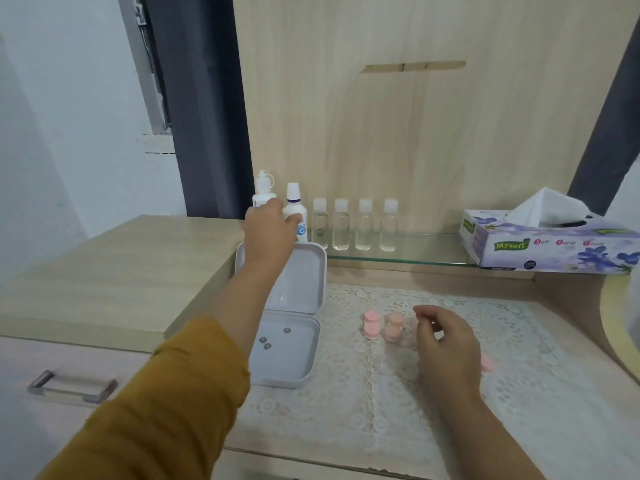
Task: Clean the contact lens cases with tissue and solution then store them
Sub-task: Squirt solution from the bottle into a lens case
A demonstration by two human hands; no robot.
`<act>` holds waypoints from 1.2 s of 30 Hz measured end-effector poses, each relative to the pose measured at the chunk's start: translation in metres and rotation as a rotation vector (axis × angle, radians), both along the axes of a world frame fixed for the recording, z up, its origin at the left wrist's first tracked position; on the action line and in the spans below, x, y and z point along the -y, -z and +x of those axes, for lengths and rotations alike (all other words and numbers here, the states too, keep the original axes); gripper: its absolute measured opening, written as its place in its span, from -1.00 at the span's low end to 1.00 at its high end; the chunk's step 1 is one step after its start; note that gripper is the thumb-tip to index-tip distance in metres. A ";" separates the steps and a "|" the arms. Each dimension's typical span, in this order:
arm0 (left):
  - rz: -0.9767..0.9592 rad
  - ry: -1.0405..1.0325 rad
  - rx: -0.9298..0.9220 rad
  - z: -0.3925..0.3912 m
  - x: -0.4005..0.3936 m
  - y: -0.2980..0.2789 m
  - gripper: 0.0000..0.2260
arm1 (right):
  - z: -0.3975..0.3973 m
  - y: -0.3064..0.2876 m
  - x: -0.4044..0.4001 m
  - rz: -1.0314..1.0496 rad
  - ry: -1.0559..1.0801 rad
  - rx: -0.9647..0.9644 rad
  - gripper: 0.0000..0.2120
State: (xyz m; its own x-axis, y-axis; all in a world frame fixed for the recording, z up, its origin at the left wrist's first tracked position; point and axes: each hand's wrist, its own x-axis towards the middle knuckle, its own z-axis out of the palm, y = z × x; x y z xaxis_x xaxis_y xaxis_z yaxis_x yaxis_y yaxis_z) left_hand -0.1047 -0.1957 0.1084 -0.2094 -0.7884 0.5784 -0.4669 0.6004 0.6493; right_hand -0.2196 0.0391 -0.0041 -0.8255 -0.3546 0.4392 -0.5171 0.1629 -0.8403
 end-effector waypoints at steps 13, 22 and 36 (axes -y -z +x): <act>0.179 -0.083 0.237 -0.021 0.014 -0.021 -0.74 | -0.003 0.000 0.001 -0.034 0.023 0.039 -0.79; 0.168 -0.116 0.254 -0.025 0.018 -0.018 -0.81 | -0.003 0.001 0.002 -0.025 0.020 0.042 -0.80; 0.047 -0.075 0.117 -0.010 0.011 -0.053 -0.74 | -0.004 0.002 0.001 -0.025 0.022 0.033 -0.80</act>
